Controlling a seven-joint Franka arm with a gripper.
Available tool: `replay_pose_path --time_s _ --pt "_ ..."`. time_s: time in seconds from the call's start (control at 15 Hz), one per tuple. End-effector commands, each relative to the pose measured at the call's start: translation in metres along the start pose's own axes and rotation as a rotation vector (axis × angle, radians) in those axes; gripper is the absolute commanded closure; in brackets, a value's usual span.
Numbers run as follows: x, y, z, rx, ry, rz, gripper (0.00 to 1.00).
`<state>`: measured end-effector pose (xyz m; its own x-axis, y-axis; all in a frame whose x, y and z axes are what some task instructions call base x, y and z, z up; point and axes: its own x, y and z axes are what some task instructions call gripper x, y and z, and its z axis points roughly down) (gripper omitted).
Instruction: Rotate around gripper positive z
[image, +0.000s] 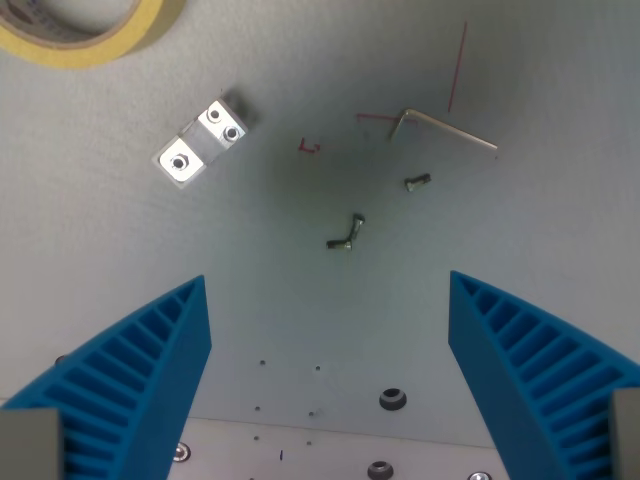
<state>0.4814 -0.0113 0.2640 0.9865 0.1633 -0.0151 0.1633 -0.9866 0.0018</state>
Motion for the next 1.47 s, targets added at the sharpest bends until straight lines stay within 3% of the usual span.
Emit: replay_pose_path --time_s 0.07,1.47 --pt "0.0003 0.0001 -0.0024 -0.001 0.005 0.013 0.00" --pt "0.0003 0.0001 -0.0024 0.000 0.005 0.293 0.00"
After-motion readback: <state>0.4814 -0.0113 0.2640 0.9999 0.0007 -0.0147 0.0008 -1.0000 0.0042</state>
